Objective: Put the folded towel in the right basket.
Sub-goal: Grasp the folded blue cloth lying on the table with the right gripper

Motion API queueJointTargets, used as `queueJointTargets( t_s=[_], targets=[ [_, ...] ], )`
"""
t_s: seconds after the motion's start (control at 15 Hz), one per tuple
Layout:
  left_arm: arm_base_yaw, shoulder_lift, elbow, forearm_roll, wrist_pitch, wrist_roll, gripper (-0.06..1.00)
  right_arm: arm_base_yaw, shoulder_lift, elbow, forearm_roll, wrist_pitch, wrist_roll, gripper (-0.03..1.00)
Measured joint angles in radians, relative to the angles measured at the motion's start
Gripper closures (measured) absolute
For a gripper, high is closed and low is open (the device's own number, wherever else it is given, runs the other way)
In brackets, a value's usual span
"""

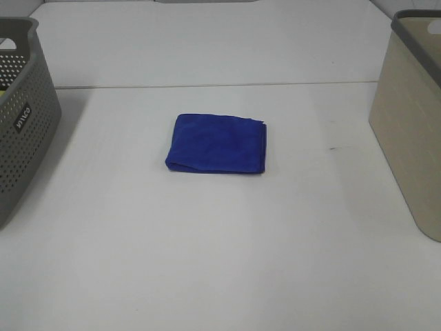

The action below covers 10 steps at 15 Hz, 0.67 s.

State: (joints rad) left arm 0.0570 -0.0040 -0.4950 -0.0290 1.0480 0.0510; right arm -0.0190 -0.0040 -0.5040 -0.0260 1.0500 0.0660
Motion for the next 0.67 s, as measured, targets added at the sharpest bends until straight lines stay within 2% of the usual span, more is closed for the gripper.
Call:
queueJointTargets(
  t_s=[0.67],
  targets=[
    [0.000,0.000,0.000,0.000,0.000,0.000,-0.04,0.000,0.000,0.000,0.000,0.000,0.000,-0.01]
  ],
)
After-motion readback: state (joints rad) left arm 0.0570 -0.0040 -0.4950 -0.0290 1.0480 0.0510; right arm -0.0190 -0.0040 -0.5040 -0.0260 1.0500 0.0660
